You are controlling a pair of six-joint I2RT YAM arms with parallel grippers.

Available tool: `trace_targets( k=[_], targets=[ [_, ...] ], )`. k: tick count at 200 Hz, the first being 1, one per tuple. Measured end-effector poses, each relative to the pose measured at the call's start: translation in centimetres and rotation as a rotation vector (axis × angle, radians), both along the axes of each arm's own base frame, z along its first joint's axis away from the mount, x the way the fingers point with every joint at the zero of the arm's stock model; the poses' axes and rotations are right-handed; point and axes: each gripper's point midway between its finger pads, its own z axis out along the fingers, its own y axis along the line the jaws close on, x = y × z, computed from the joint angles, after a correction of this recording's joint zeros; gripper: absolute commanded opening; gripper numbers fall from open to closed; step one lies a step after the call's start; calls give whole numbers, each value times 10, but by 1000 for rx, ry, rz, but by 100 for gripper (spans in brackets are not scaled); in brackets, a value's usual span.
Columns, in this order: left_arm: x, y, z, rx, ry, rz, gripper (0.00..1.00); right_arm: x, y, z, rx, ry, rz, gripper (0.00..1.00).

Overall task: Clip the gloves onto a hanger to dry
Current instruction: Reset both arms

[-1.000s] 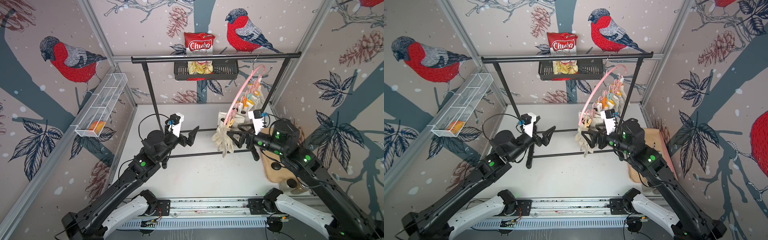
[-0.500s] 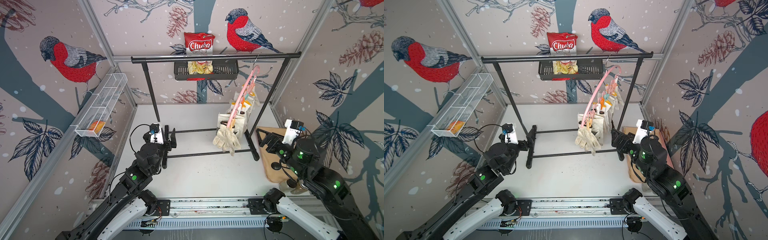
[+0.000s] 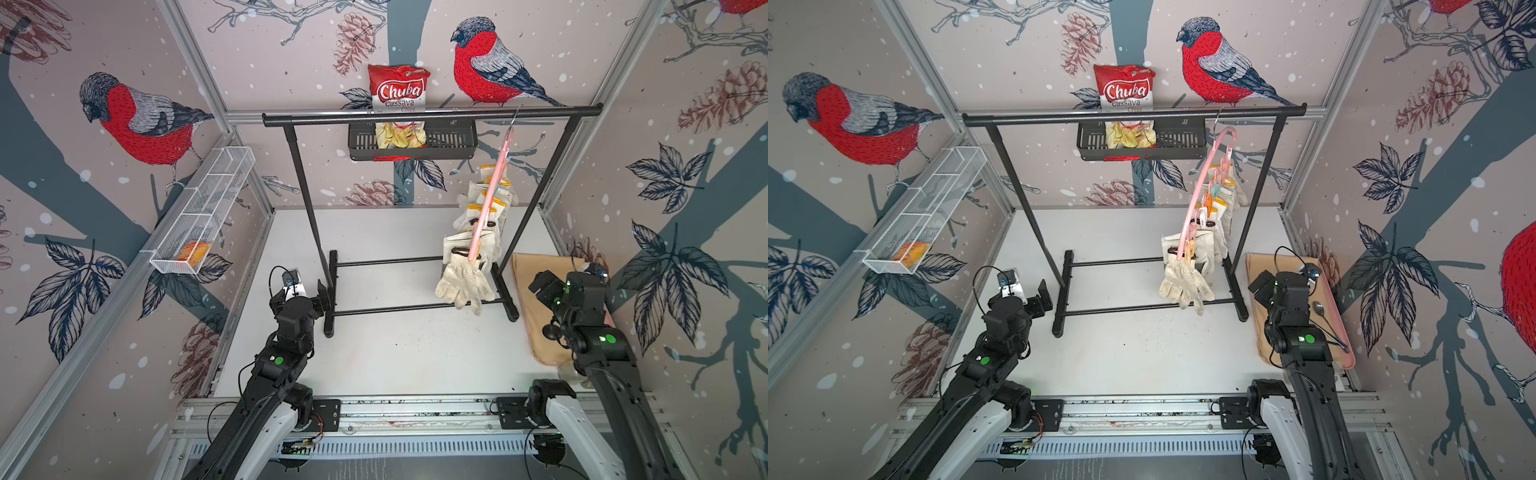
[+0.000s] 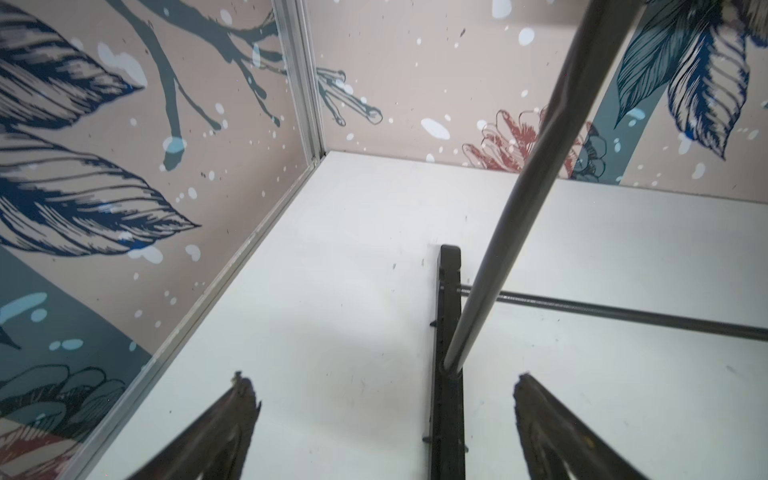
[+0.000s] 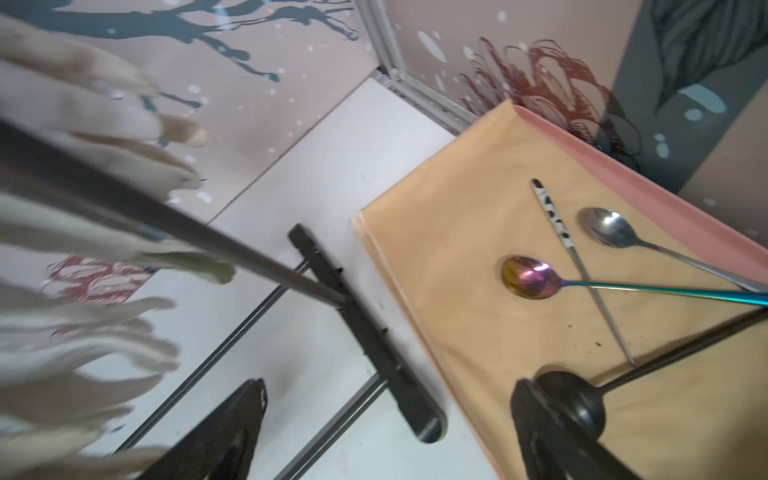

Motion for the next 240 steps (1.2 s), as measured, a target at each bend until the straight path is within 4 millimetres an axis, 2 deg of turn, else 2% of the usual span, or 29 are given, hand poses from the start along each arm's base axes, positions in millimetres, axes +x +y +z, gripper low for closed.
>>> trace_targets(
  k=[11,49,81,124,152,201,240],
  targets=[
    [-1,3,-12,6,4,7,95,5,-7,-13,5,6,-6,92],
    [4,11,-33,26,-11,29,95,33,-4,-39,-71,-62,98,91],
    [14,14,-42,42,-9,44,95,46,14,-56,-182,-141,261,91],
    [28,15,-44,69,-64,48,95,46,46,-63,-322,-304,443,92],
    [38,17,-50,66,-85,50,95,50,47,-62,-359,-365,437,92],
    [60,12,-59,50,-102,6,96,60,56,-75,-367,-380,448,92],
    [85,5,-55,71,-111,-34,96,87,58,-69,-424,-394,454,91]
  ],
)
